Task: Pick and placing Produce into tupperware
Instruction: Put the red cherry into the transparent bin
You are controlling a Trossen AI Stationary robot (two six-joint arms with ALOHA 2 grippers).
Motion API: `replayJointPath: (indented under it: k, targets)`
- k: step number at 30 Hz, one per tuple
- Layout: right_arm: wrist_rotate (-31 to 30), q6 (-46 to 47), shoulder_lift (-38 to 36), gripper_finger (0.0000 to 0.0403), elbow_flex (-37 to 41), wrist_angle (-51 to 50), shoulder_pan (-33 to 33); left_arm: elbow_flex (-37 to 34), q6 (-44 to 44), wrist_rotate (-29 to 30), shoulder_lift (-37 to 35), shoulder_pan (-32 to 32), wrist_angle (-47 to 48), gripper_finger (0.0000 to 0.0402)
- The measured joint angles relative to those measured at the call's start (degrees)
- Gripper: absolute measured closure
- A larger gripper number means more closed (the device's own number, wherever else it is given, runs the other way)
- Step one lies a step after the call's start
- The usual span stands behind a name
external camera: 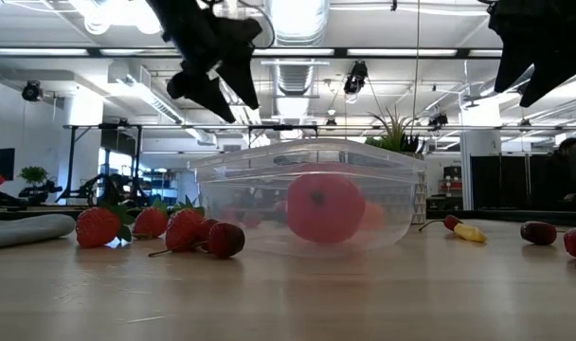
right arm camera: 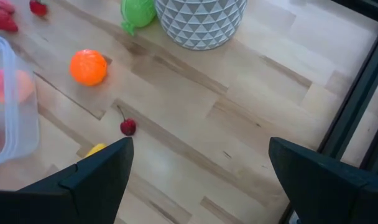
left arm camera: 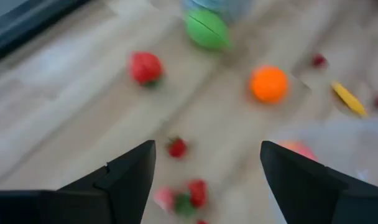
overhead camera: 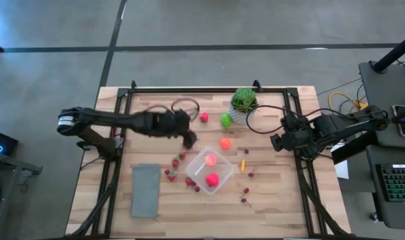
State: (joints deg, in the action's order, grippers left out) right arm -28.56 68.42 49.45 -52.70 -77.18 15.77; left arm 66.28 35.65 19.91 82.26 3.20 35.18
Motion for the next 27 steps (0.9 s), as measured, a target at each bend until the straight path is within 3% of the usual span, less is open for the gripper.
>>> replayJointPath:
  k: [7, 13, 23, 27]
  targets:
    - [1.03, 0.07, -1.19, 0.0037, -0.01, -0.13, -0.94, 0.17, -4.68, -11.6, 1.34, 11.28, -2.01, 0.0127]
    - [6.5, 2.65, -1.77, 0.0037, 1.97, 2.4, -0.94, 0.3, -5.07, -13.33, 0.99, 11.92, -7.34, 0.0127]
    - [9.89, 5.43, 6.25, 0.0037, 13.32, 28.8, -2.65, 0.09, -7.46, -13.93, -1.77, 10.99, -6.24, 0.0127]
    - [10.69, -0.6, 12.57, 0.0037, 13.68, 33.98, -2.65, 0.04, -11.6, -15.44, -3.22, 10.92, -1.73, 0.0127]
